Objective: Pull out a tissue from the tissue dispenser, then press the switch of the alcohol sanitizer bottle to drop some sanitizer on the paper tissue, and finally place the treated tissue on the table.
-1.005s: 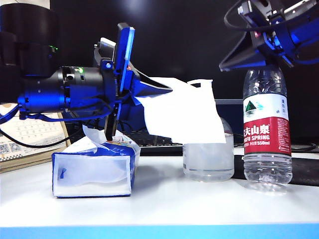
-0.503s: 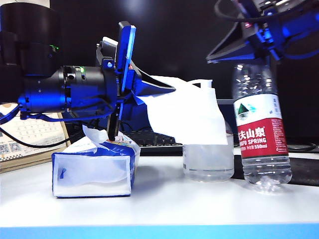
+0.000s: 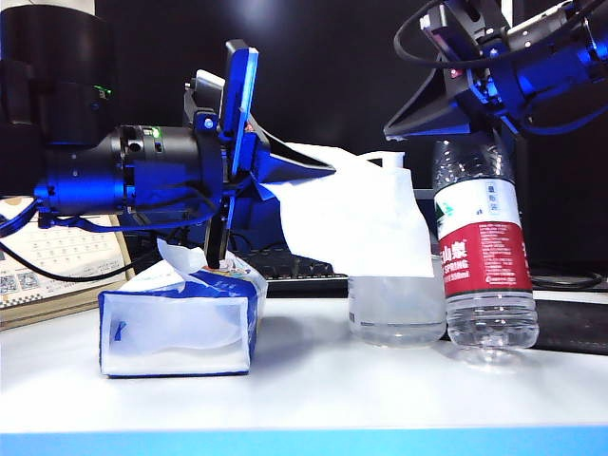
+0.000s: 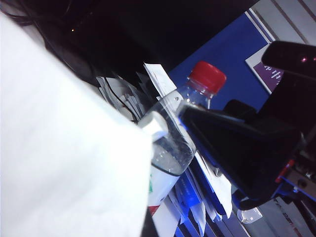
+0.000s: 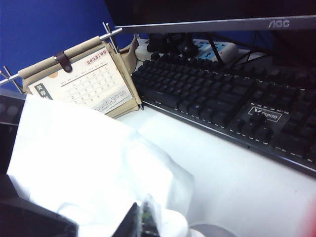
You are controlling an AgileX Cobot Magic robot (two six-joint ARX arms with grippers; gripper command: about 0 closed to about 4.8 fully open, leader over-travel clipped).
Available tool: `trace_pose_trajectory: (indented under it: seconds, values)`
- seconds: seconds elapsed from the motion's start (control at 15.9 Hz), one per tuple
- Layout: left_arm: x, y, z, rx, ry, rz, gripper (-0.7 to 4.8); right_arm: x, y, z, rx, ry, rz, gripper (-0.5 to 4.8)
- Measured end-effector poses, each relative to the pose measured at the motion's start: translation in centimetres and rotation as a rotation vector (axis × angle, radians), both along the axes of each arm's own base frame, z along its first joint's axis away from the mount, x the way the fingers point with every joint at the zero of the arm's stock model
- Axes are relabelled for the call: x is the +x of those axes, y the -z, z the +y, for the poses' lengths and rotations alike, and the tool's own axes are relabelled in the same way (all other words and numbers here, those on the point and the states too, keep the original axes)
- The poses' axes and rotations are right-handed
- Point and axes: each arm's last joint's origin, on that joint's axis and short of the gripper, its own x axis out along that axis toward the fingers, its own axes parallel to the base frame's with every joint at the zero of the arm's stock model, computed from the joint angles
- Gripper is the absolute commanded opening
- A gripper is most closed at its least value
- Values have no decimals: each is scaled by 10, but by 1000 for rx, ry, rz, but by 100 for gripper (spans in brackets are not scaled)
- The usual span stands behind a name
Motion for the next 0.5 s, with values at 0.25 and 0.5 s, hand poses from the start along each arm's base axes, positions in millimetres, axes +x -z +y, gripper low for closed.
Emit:
trace_pose_trajectory:
  seconds: [0.25, 0.5]
  values:
    - [0, 0, 0, 0, 0, 0, -6, 0, 0, 0, 0, 0, 1, -5]
    - [0, 0, 0, 0, 0, 0, -6, 0, 1, 0, -5, 0, 12, -5]
